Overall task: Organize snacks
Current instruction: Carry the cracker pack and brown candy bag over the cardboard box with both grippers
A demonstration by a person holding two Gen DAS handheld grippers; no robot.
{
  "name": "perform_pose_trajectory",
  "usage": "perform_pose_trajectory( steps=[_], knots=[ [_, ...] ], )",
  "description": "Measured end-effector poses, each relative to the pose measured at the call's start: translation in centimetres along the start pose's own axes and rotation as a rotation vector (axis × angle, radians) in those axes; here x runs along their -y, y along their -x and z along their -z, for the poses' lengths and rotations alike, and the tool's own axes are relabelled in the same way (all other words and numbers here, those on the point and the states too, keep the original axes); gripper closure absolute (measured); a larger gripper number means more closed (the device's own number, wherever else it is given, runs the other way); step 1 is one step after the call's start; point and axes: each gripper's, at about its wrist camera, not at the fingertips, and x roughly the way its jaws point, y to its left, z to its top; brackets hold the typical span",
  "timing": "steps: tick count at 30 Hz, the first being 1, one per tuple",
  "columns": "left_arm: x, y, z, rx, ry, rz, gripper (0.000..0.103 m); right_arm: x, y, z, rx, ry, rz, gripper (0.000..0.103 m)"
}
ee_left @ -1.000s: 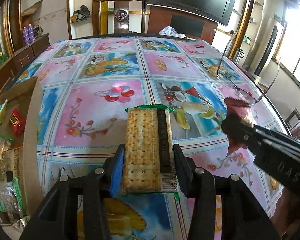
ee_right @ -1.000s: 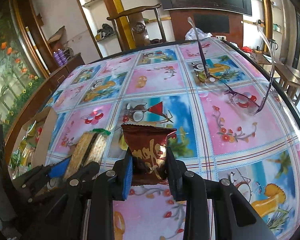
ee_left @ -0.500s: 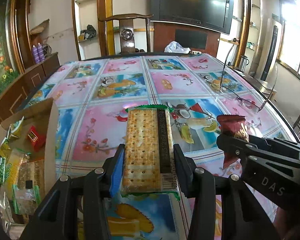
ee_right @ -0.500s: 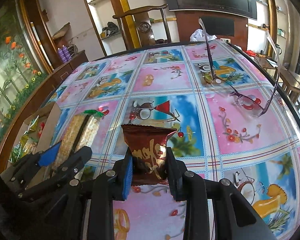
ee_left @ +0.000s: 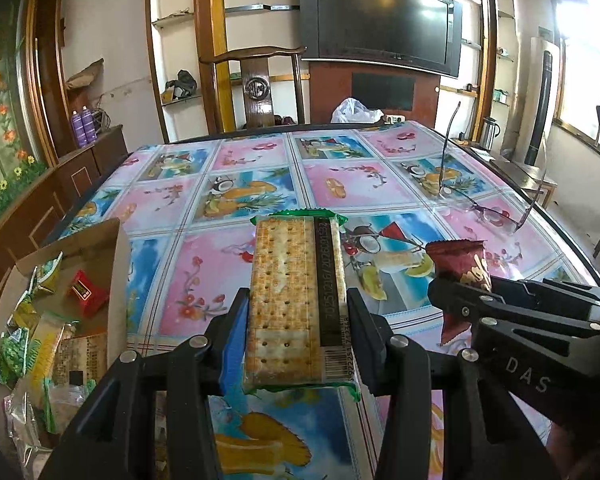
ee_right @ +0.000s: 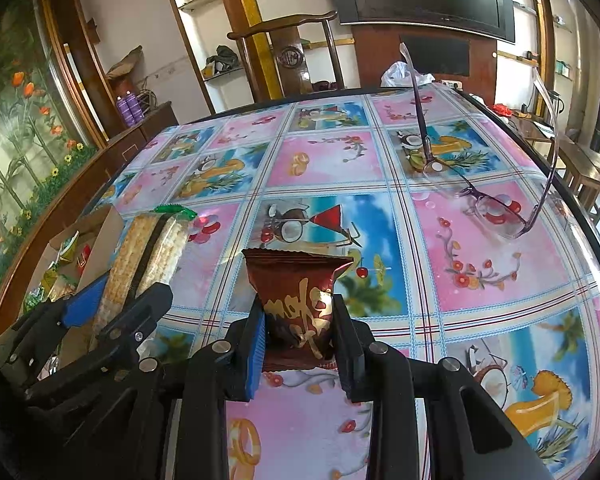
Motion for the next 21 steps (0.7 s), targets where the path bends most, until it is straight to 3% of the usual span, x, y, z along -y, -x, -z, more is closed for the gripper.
perform_pose_trajectory(
  steps=[21],
  knots=[
    [-0.1, 2.6, -0.5, 0.089, 0.008, -0.012, 0.058, 0.4, 1.4, 0.2, 0.049, -0.067, -0.017, 0.071]
  ],
)
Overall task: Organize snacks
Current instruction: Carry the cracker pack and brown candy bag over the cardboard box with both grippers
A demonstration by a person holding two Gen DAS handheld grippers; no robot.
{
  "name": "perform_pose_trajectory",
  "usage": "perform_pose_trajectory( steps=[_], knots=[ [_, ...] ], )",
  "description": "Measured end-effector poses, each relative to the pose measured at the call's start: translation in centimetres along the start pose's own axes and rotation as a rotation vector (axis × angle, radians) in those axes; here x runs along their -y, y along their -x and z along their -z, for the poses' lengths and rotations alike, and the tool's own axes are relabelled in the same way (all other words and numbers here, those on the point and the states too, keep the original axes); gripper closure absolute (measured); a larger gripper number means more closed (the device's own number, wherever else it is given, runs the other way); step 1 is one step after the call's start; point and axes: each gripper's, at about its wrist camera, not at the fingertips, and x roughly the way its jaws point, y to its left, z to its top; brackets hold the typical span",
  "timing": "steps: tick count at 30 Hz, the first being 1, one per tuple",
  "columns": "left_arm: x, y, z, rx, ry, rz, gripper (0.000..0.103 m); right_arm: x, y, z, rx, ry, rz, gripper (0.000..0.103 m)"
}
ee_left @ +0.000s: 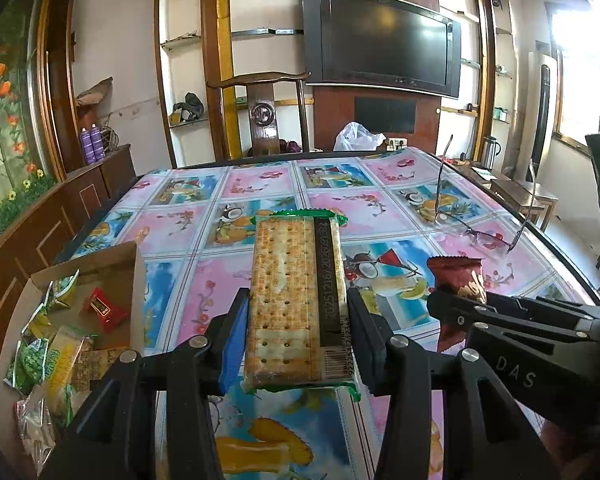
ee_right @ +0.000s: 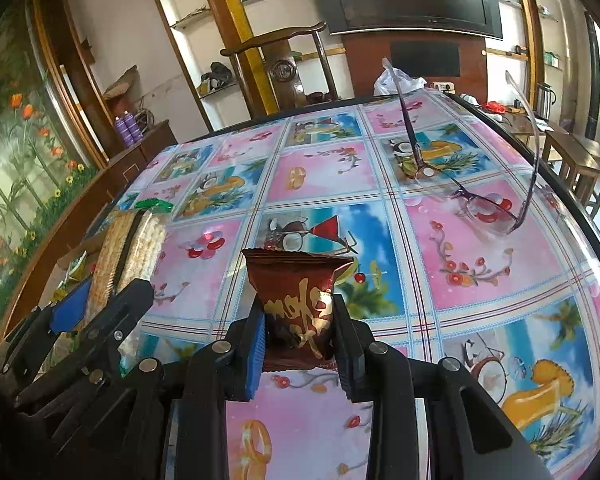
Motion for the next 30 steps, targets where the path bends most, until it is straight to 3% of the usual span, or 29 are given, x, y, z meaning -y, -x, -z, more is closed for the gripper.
perform_pose_trajectory(
  steps=[17, 25, 30],
  knots=[
    [-2.9, 4.8, 2.3, 0.015, 0.06, 0.005, 0.058, -2.4, 2.7, 2.8, 0.033, 0.028, -0.029, 0.071],
    [-7.9, 8.7, 3.5, 0.051, 0.122, -0.032, 0.058, -7.0, 3.4, 4.3, 0.026, 0.118, -0.101, 0.071],
    [-11.8, 9.5, 4.6, 0.021, 0.209, -0.026, 0.058, -9.4, 3.9, 4.6, 0.043, 0.16, -0.121, 0.07]
  ],
)
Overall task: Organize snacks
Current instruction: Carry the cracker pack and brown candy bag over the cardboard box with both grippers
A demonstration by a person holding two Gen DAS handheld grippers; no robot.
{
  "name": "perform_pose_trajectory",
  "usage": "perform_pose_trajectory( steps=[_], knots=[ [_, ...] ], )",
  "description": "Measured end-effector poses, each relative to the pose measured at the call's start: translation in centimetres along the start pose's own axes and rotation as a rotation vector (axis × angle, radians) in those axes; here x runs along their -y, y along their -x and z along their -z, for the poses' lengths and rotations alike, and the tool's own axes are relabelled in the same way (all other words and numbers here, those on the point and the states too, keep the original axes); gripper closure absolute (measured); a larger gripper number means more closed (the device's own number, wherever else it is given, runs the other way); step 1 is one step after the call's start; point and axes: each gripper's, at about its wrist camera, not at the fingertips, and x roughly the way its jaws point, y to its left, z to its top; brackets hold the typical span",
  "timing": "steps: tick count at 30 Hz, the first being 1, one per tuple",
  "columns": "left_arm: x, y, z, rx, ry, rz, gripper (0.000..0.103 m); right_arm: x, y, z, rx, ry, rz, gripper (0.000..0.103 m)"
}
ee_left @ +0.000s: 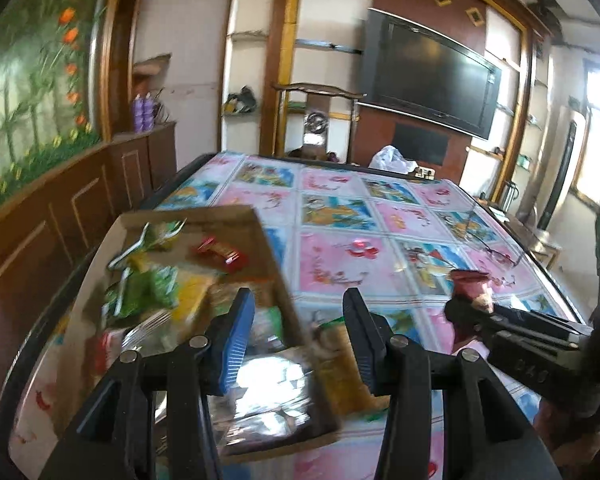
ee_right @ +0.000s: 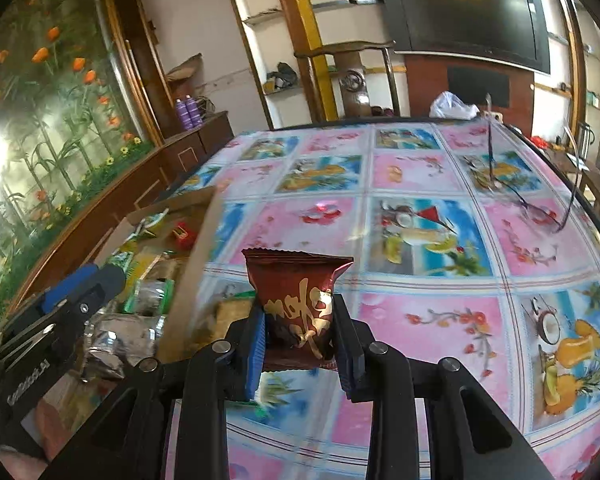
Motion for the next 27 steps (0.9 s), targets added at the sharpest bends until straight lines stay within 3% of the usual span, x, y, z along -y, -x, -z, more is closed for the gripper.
perform_pose_trajectory(
  steps=[4, 9, 12, 17, 20, 24, 27],
  knots=[
    [-0.5, -0.6, 0.1, -0.089, 0.009, 0.102, 0.058, 1.4, 0.5, -0.4, 0.029, -0.042, 0.023, 0.071],
    [3.9, -2.1, 1.2, -0.213, -0.051, 0.213, 0.051, 4.4, 0.8, -0.2, 0.036, -0.12, 0.043, 0.071],
    [6.6, -3.5, 2.0, -0.266, -0.099, 0.185, 0.048, 5.4, 1.1, 0.0, 0.04, -0.136, 0.038, 0.071],
    [8.4, -6.1, 2.8, -0.323, -0.152, 0.012, 0.043, 6.4, 1.6, 0.2, 0.055, -0.154, -0.004, 0.07],
    [8.9, -7.7, 3.3, -0.367, -0.156, -0.039, 0.043, 6.7, 2.1, 0.2, 0.067, -0.161, -0.036, 0.07],
    [9.5, -9.5, 3.6, -0.395, -0.166, -0.07, 0.044, 6.6, 2.7, 0.2, 0.086, -0.162, -0.062, 0.07],
    [10.1, -9.6, 3.8, -0.37, -0.178, -0.069, 0.053, 7.0, 3.0, 0.3, 0.092, -0.173, -0.066, 0.07]
  ],
)
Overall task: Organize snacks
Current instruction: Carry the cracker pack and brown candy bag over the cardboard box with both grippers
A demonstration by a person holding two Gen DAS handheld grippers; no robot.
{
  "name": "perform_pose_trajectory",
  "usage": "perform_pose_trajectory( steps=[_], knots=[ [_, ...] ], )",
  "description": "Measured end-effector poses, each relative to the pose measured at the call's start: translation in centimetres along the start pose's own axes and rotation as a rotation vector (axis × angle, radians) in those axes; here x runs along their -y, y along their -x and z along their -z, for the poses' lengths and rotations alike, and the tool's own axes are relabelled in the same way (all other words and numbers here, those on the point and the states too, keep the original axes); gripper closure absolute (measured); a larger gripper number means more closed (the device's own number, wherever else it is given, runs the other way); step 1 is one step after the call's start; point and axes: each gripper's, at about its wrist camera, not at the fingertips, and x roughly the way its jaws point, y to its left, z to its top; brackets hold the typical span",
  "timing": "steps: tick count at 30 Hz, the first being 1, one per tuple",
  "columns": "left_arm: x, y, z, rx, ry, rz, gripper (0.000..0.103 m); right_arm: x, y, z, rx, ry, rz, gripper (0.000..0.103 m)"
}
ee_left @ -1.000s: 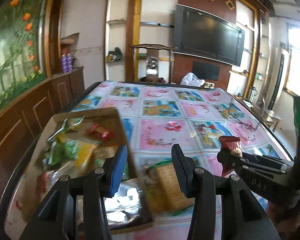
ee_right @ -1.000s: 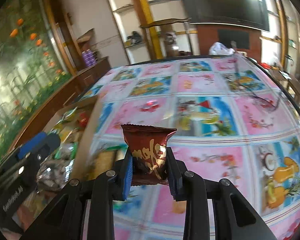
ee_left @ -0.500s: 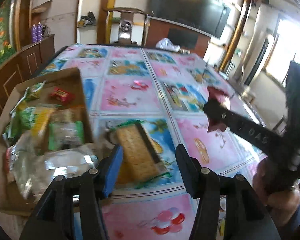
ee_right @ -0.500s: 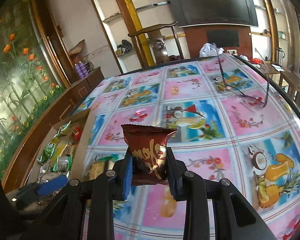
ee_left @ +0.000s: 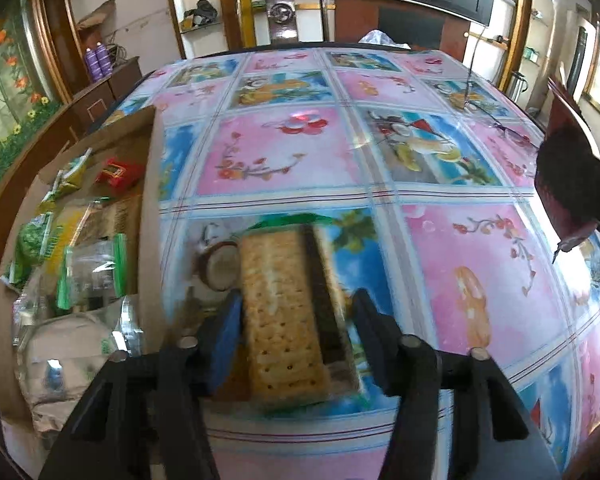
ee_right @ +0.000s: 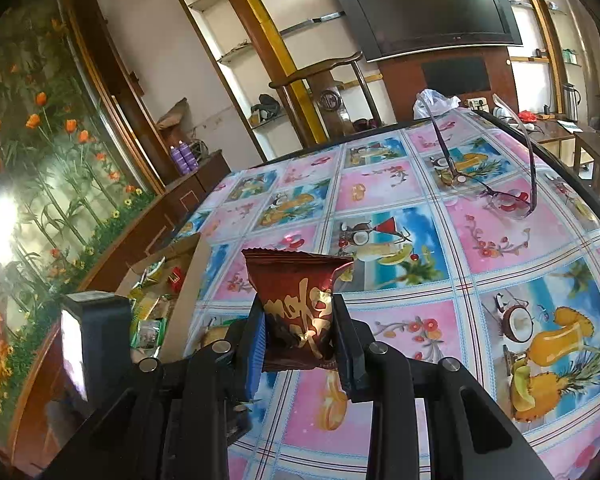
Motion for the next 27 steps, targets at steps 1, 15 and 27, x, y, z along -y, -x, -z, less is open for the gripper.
perform_pose_trajectory(
  steps=[1, 15, 27],
  knots=[
    [0.4, 0.0, 0.0, 0.009, -0.016, -0.003, 0.058, 0.3, 0.1, 0.0, 0.0, -0.009, 0.001, 0.07],
    [-1.2, 4.4, 0.4, 0.127, 0.022, 0.137, 0.058, 0.8, -1.2, 0.2, -0.034, -0.013, 0.052, 0.07],
    [-11.5, 9.8, 1.9, 0.262, 0.186, 0.07, 0.058, -7.5, -2.5, 3.2, -0.135, 0.202, -0.089, 0.07]
  ],
)
